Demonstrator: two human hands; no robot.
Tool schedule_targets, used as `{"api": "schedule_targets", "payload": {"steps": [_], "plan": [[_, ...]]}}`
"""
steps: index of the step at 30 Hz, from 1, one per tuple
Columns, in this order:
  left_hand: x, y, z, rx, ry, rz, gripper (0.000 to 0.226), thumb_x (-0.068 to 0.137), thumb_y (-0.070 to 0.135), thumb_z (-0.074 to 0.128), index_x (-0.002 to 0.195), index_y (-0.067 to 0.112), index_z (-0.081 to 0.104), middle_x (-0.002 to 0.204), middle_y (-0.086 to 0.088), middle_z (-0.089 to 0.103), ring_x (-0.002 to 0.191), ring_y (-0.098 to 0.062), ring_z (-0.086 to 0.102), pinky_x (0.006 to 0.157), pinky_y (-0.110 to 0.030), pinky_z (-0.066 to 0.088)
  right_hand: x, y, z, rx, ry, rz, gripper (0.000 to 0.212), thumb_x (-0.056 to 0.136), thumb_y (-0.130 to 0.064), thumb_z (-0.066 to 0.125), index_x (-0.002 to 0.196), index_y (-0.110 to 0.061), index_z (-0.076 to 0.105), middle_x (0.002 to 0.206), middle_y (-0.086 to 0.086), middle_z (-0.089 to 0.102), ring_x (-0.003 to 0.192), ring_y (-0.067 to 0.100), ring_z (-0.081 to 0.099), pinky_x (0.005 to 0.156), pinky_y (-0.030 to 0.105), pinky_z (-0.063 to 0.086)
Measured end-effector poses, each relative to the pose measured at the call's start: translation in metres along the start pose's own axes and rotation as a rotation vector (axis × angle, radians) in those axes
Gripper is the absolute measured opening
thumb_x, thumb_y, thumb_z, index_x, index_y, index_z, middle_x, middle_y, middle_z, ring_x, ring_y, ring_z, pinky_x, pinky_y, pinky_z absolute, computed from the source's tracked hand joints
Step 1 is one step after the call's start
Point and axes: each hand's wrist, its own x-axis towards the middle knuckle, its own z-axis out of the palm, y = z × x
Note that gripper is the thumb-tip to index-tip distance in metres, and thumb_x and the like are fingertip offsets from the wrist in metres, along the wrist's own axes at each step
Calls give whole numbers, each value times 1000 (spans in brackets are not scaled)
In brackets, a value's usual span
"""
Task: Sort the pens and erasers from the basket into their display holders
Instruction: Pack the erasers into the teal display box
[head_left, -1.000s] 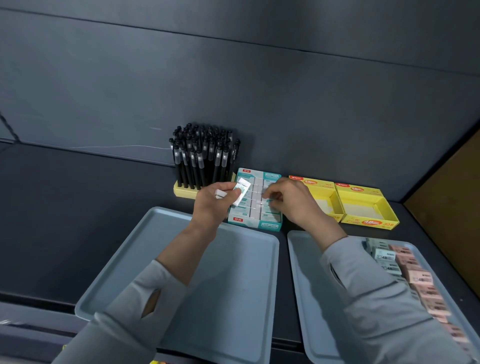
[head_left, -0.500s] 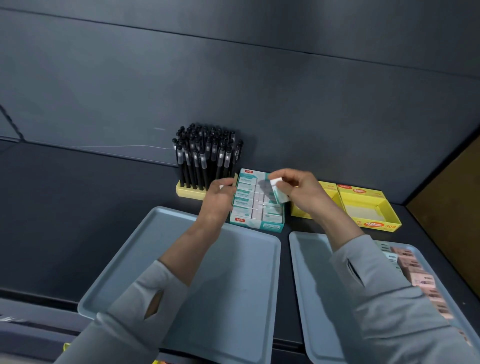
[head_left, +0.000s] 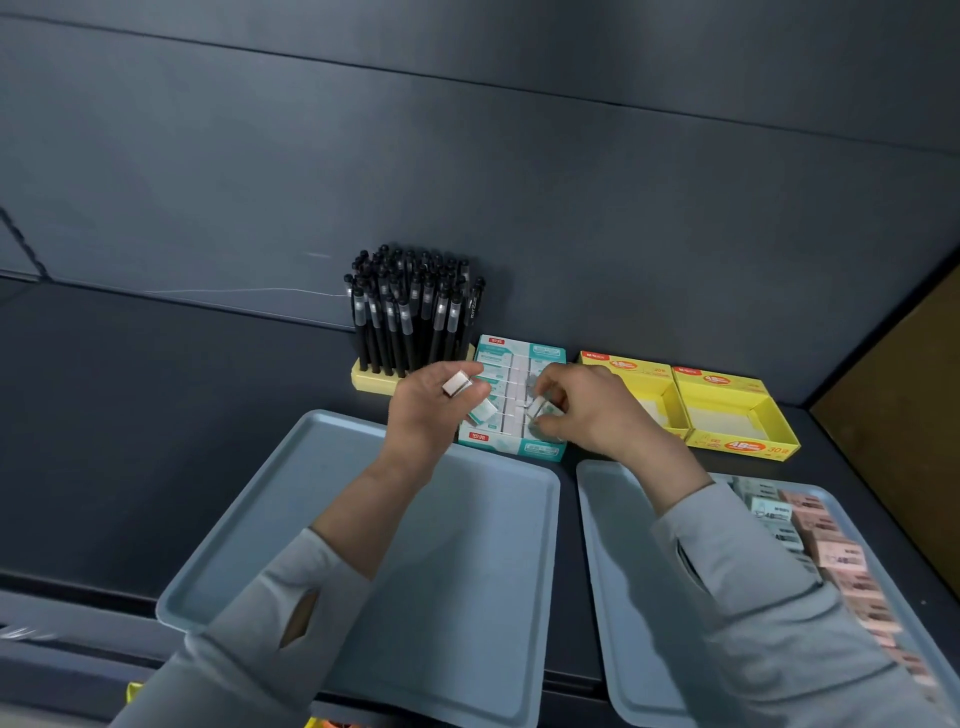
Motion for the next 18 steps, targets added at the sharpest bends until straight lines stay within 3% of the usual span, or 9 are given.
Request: {"api": "schedule_targets", "payload": {"steps": [3,7,10,12,15,18], "plan": [[-1,-3,-3,24,39,6,17,81,8,76,92,19,71,92,-7,75,83,-22,72,81,-38,59,-2,-2,-2,64,23,-29,29,76,-14,76,101,-23,65,83,-10,63,82,17,61,74,27,50],[-1,-3,-6,4,75,-5,12,83,11,75,94,12,70,86,-2,75,70,-6,69,63,-16,52,-2,2,-3,165,38,-12,20,82,-5,74,85,-24,70,83,-7,67,84,12,65,79,23,49],[-2,-3,-7,-42,72,-25,7,86,9,70,93,10,70,82,-2,74,62,-3,66,60,-16,51,-1,3,-2,181,41,-9,19,86,-4,68,88,-22,76,91,-6,72,87,13,65,79,22,48],[-3,-3,-7,-76,65,-29,5,89,7,67,93,10,69,85,-4,73,66,-3,69,61,-15,52,-2,2,1,101,58,-25,17,86,-10,67,93,-20,78,94,-8,70,86,12,60,73,20,41],[-3,-6,-10,-108,85,-42,9,90,7,66,98,11,69,97,-12,72,81,-12,71,67,-16,55,-6,0,2,17,17,-52,16,81,-29,75,98,-27,75,94,-7,66,87,15,58,71,26,45],[-2,-8,-11,-114,92,-59,13,91,7,65,103,8,68,103,-15,70,89,-18,71,71,-18,56,-6,0,2,-32,-18,-54,29,77,-20,77,104,-29,72,95,-9,60,89,15,57,76,26,46]]}}
